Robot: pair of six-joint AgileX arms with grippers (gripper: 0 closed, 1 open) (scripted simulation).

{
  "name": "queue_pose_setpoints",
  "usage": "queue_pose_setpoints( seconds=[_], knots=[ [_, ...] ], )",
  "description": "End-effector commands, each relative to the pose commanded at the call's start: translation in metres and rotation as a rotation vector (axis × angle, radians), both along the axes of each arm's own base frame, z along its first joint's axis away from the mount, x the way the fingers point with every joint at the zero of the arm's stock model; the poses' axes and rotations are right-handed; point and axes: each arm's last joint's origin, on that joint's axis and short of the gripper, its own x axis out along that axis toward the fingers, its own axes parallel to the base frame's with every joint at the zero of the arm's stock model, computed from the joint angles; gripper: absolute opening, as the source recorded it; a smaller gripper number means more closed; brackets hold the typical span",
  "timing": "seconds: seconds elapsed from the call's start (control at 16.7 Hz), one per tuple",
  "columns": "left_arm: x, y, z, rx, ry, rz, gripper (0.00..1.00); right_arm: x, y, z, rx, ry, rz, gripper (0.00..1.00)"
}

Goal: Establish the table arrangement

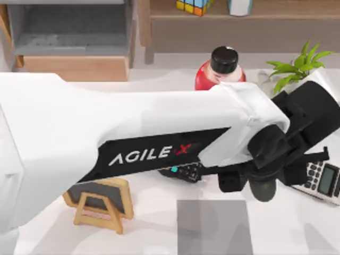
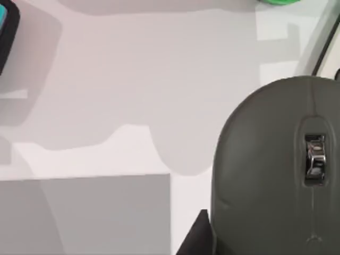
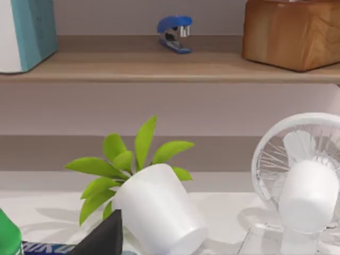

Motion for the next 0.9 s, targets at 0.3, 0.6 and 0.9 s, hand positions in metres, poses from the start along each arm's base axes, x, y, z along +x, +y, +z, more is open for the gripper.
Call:
queue_pose_setpoints(
  seconds=[0.3, 0.6, 0.9],
  knots=[
    [-0.008, 0.001, -0.003, 0.022, 0.030, -0.019, 0.00, 0.000, 0.000, 0.000, 0.000, 0.000, 0.000, 1.00],
    [-0.015, 0.014, -0.022, 0.123, 0.130, -0.040, 0.00, 0.000, 0.000, 0.000, 0.000, 0.000, 0.000, 1.00],
    [-0.019, 0.029, -0.050, 0.246, 0.236, -0.044, 0.00, 0.000, 0.000, 0.000, 0.000, 0.000, 0.000, 1.00]
  ],
)
